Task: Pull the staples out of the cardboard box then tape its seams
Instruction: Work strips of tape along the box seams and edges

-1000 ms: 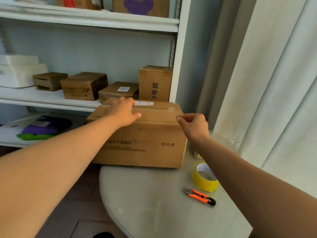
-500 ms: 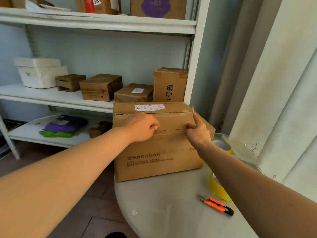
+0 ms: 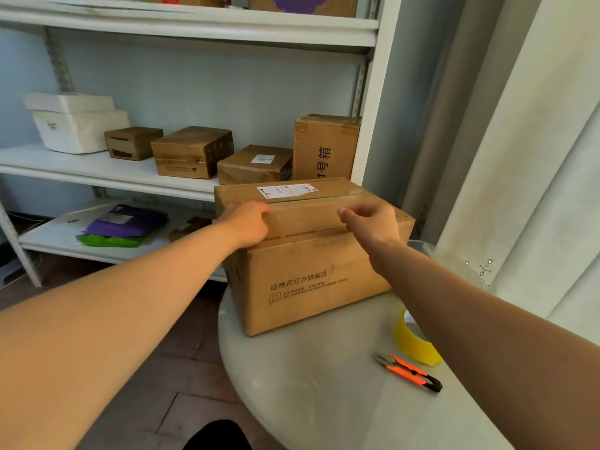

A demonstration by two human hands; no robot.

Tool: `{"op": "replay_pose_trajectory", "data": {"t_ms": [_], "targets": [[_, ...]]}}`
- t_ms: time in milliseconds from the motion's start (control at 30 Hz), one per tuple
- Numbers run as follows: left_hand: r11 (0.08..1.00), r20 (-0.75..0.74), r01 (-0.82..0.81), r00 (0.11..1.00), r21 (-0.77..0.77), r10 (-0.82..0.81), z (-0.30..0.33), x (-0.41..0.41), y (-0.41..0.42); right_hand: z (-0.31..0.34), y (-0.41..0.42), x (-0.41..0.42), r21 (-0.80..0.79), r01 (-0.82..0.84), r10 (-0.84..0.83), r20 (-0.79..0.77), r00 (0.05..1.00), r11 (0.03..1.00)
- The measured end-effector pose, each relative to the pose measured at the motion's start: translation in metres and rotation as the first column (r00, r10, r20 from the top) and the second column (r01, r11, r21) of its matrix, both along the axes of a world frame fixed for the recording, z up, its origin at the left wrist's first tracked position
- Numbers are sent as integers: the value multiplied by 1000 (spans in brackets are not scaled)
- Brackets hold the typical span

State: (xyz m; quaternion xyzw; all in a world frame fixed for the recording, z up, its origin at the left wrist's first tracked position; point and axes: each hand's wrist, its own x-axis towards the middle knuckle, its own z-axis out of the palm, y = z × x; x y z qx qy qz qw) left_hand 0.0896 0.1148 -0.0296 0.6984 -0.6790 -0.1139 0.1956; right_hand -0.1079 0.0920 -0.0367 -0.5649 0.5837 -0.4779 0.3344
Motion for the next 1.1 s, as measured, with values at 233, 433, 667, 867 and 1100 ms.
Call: {"op": "replay_pose_trajectory", "data": {"t_ms": [233,433,667,867,1100], "targets": [[982,442,67,886,174,-138,28,-5,10,-6,3,9,79,-103,105,-26,994,991],[934,529,192,781,300,-331,53,-21,14,-3,1,-2,30,-61,58,91,994,998],[840,131,452,853,299,-506,40,-39,2,20,5,-25,260,-282,308,-62,949,923],[833,-190,501,864,233,-466,38,-57,-6,24,10,-51,475,-404,538,-188,822,782],[840,-281,477,869,258,-407,38,-57,-5,29,15,-46,481,-458,627,-284,726,748]]}}
